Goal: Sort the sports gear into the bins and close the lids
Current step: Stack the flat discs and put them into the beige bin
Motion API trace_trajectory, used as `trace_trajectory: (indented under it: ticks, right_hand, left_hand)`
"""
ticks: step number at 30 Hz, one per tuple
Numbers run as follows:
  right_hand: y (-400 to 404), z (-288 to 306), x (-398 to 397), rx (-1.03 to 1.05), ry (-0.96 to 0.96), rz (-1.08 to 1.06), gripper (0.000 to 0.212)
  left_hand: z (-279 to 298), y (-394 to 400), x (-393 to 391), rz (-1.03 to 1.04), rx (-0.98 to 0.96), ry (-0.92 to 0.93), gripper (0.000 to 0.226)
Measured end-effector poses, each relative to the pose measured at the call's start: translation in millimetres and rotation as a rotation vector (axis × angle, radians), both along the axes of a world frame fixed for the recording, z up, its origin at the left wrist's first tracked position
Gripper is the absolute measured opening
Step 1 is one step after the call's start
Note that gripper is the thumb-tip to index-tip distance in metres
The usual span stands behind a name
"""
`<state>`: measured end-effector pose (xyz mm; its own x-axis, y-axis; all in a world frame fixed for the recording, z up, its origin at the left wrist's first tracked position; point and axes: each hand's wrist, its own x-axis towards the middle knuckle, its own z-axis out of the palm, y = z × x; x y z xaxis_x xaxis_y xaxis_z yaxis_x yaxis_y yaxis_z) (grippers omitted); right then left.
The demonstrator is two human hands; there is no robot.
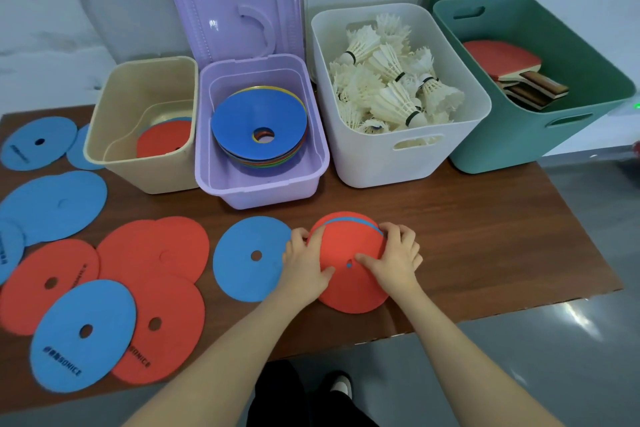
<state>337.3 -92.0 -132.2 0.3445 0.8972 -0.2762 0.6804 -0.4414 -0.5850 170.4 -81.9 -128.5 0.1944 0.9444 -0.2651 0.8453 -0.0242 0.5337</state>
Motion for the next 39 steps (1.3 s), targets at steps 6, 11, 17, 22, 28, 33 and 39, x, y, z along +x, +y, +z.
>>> trace_trajectory:
  ticks: [6, 11, 17, 22, 28, 33, 39]
  right_hand:
    - [-7, 4, 0, 0.032, 0.025, 0.019, 0.066]
    - [-24, 7, 3, 0.108, 0.083, 0.025, 0.065]
    - [-45, 14, 3, 0.184, 0.059, 0.041, 0.059]
    - [-44, 35, -7, 0.362, 0.104, 0.130, 0.056]
    - [-20, 79, -38, 0.621, 0.117, 0.232, 0.054]
    - [11, 117, -77, 0.735, 0.144, 0.317, 0.052]
    - [69, 156, -133, 0.785, 0.143, 0.426, 0.053]
  left_hand:
    - [2, -3, 0, -0.012, -0.044, 0.056, 0.087]
    - [2, -7, 2, 0.012, -0.075, 0.064, 0.084]
    - [4, -21, 7, 0.024, -0.029, 0.033, 0.082]
    - [25, -30, -2, 0.140, 0.097, -0.019, 0.077]
    - [61, -31, -37, 0.238, 0.392, -0.088, 0.080]
    - [98, -13, -78, 0.303, 0.577, -0.081, 0.080]
    - [138, 34, -138, 0.345, 0.683, -0.057, 0.079]
